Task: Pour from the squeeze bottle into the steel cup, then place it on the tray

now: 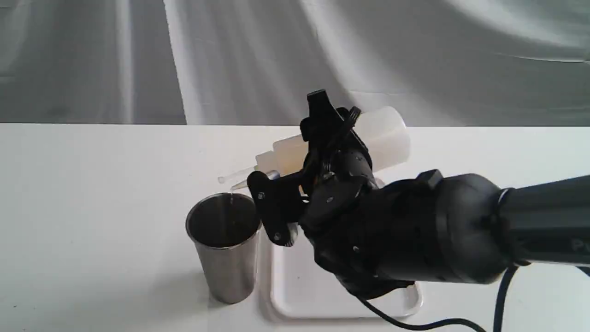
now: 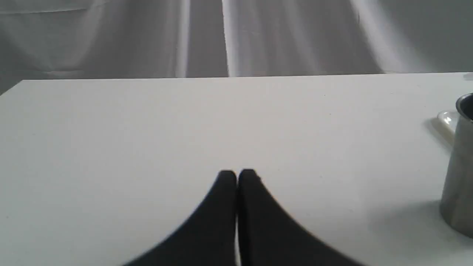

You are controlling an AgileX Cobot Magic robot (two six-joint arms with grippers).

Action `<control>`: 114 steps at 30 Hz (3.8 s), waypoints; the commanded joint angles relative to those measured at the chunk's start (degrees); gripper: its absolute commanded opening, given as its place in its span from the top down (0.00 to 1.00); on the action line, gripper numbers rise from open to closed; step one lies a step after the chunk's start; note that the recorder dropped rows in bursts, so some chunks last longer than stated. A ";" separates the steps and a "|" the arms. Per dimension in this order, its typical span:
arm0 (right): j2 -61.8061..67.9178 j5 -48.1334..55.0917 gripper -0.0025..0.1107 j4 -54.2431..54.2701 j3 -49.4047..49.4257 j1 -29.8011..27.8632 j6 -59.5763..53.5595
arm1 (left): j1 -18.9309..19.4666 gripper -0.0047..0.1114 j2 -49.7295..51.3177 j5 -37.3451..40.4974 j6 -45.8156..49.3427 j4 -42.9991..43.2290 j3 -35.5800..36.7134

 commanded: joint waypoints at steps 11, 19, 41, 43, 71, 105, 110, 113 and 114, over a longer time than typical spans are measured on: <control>-0.43 0.28 0.98 -1.31 -0.49 0.13 -8.25 | -0.46 0.96 -0.15 -0.42 -0.22 -0.04 0.25; -0.43 0.14 0.98 -1.31 -0.49 0.13 -10.18 | -0.46 0.96 -0.15 -0.42 -0.05 -0.04 0.25; -0.43 0.25 0.98 -1.31 -0.49 0.13 -10.18 | -0.46 0.96 -0.15 -0.42 -0.12 -0.04 0.25; -0.43 0.25 0.98 -1.31 -0.49 0.13 -10.18 | -0.46 0.96 -0.15 -0.42 -0.12 -0.04 0.25; -0.43 2.71 0.98 2.15 -0.49 -1.09 35.19 | -0.46 0.96 -0.15 -0.42 -0.11 -0.04 0.25; -18.42 -54.63 0.98 58.27 4.25 -19.38 -4.92 | -0.46 0.96 -0.15 -0.42 -0.19 -0.04 0.25; -18.42 -69.61 0.98 79.11 11.28 -19.38 -28.27 | -0.46 0.96 -0.15 -0.42 -0.19 -0.04 0.25; -18.42 -79.23 0.98 88.35 15.41 -19.38 -36.70 | -0.46 0.96 -0.15 -0.42 -0.01 -0.04 0.25; -18.42 -83.69 0.98 91.20 17.28 -19.38 -39.41 | -0.46 0.96 -0.15 -0.42 -0.01 -0.04 0.25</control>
